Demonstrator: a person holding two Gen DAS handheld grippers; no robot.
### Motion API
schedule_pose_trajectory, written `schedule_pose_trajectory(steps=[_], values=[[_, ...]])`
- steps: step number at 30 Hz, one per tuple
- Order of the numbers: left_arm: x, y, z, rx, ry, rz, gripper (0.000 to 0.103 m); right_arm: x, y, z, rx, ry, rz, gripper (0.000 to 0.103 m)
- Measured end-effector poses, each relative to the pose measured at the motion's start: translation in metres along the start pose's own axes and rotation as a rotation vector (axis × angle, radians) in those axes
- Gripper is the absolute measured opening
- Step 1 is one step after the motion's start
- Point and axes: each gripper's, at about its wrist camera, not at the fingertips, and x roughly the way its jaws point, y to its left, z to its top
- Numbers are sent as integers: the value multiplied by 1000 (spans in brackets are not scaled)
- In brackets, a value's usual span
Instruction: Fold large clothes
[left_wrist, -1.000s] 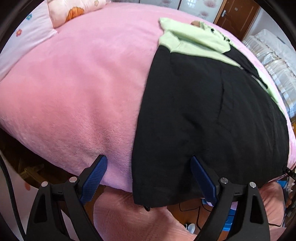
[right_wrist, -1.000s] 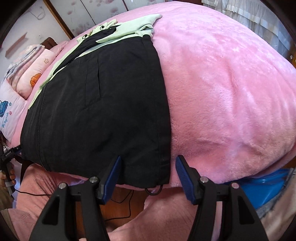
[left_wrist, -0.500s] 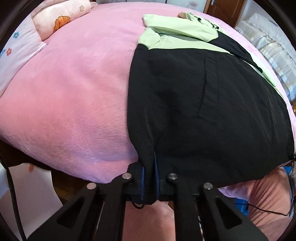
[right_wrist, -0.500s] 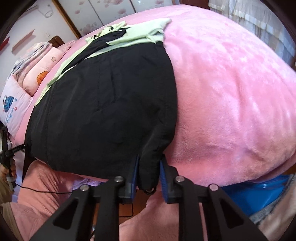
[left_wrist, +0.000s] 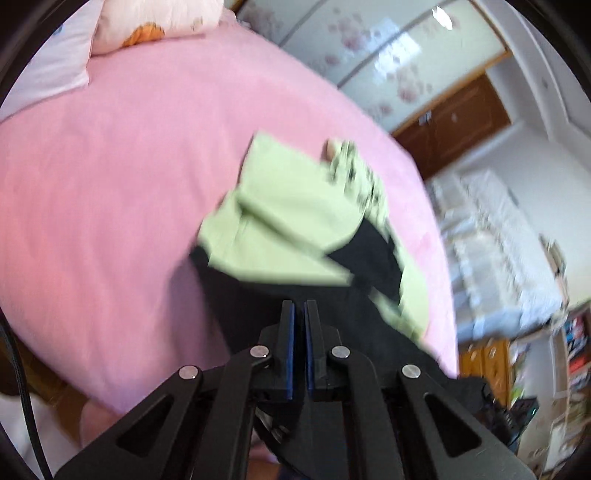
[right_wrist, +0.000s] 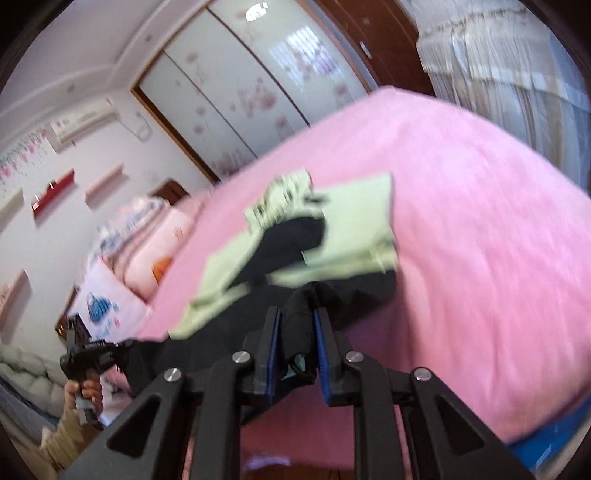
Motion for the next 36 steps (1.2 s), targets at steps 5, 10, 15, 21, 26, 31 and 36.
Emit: schedule_pose_trajectory(steps=[5, 10, 15, 21, 26, 31, 36], values=[[18, -20, 74, -57, -131, 53, 1, 52, -1, 68, 15, -42, -48, 17], [67, -25, 140, -37, -192, 170, 1, 117, -20, 111, 57, -5, -138, 16], [152, -17, 172, 22, -107, 298, 1, 198, -59, 129, 138, 57, -273, 3], [203, -6, 167, 207, 26, 333, 10, 252, -91, 124, 125, 162, -348, 2], [209, 3, 137, 342, 132, 301, 45, 253, -97, 111, 73, 238, -333, 6], [191, 27, 115, 305, 174, 193, 55, 235, -105, 108, 83, 240, -256, 29], [175, 46, 98, 278, 195, 95, 55, 223, -109, 102, 74, 264, -192, 46]])
